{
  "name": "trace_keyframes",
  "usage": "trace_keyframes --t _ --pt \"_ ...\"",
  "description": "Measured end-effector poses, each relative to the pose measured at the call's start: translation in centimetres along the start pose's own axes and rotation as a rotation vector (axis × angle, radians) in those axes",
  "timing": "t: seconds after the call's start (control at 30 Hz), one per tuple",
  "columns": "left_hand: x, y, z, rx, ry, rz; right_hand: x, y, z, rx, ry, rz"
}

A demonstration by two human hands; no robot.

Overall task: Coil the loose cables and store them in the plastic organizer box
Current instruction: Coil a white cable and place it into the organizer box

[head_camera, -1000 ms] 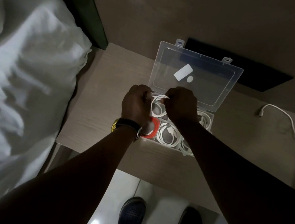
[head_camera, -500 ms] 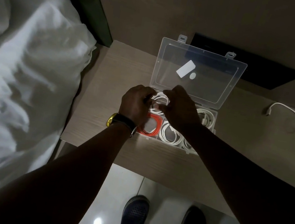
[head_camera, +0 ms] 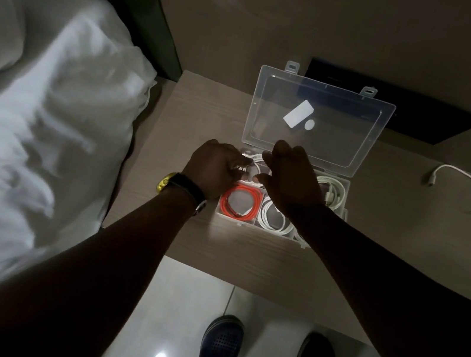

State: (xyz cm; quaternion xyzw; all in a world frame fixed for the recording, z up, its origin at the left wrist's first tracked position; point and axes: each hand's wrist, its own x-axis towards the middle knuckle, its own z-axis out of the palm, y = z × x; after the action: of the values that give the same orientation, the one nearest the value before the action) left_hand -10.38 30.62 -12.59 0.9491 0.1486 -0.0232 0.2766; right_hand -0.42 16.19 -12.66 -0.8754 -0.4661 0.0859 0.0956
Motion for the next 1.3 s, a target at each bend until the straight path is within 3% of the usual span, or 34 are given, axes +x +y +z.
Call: trace_keyframes --t 0.2,0.47,0.63,0.83,0.9,0.97,1.07,1.3 --pt "0.1 0.3 0.9 0.015 0.042 -0.057 -1.7 0.8 0.6 -0.119 -0.011 -0.16" --pt "-0.1 0.5 0.4 -0.059 -0.015 -0.122 0.9 0.1 -1.3 0.22 -0.037 0.168" --pt "-0.2 0.4 0.1 -0.031 -0.08 -0.125 1.2 -1.5 -1.6 0.052 -0.119 0.088" --pt "0.0 1.0 0.8 -0.013 -0.017 -0.162 0.4 -1.2 -1.6 -0.158 -0.14 0.015" --pt "-0.1 1.2 1.1 -0.024 0.002 -0.178 -0.2 -0.7 -1.7 -0.15 -0.111 0.06" --pt "-0.1 1.3 1.4 -0.021 0.031 -0.183 0.2 -0.5 -2.0 0.013 -0.089 0.195" --pt "-0.2 1.6 1.4 0.007 0.045 -0.185 2.5 -0.1 -2.4 0.091 -0.171 0.349" --pt "-0.6 2.4 1.0 0.012 0.003 -0.195 1.9 -0.9 -1.7 -0.064 -0.13 0.064"
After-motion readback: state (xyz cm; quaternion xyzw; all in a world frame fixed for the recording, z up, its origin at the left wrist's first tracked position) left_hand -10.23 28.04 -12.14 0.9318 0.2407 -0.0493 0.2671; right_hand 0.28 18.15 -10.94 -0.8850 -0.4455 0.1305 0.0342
